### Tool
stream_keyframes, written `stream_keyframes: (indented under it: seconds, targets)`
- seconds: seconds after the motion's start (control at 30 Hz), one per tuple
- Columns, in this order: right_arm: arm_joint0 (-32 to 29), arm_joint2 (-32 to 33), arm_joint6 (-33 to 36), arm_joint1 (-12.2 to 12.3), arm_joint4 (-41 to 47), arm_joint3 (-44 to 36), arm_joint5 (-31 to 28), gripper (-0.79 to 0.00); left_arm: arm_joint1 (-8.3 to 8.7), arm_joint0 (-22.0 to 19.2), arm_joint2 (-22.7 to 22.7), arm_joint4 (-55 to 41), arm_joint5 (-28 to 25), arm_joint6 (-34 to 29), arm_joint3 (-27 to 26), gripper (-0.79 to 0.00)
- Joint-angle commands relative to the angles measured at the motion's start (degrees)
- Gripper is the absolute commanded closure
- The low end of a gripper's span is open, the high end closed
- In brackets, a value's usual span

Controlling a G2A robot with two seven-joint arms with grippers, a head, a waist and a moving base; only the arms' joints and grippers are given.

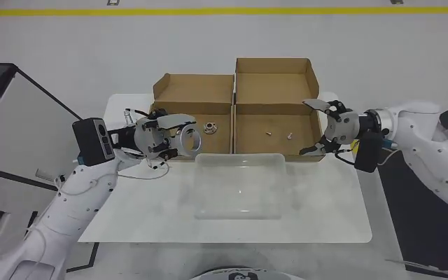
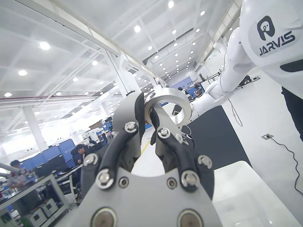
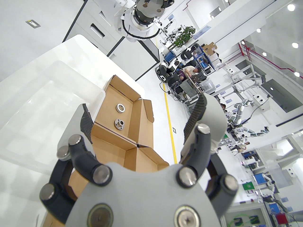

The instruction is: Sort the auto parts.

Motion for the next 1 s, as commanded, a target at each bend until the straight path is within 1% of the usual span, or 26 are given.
stream_keyframes:
  seconds: [0.0,0.27,0.4,0.47,0.6,0.77,0.97]
  targets:
    - [0.0,0.0,0.0,0.0,0.0,0.0,0.0,-0.785,0.0,0.0,0.0,0.0,0.0,0.0,0.0,0.0]
    - [0.0,0.0,0.0,0.0,0.0,0.0,0.0,-0.785,0.0,0.0,0.0,0.0,0.0,0.0,0.0,0.0]
    - [0.0,0.0,0.0,0.0,0.0,0.0,0.0,-0.785,-0.64,1.4,-0.3,-7.1,2.8,0.7,-1.4,0.0]
    - [0.0,0.0,0.0,0.0,0.0,0.0,0.0,-0.785,-1.15,1.9,-0.4,-11.5,4.0,3.0,-2.1,0.0]
    - [0.0,0.0,0.0,0.0,0.0,0.0,0.0,-0.785,-1.93,1.7,0.2,-14.8,4.6,4.6,-2.8,0.0]
    - [0.0,0.0,0.0,0.0,0.0,0.0,0.0,-0.785,-2.82,1.9,1.0,-18.1,5.0,5.0,-3.0,0.0]
    - [0.0,0.0,0.0,0.0,0.0,0.0,0.0,-0.785,-3.71,2.3,0.9,-22.6,5.3,5.3,-3.9,0.0]
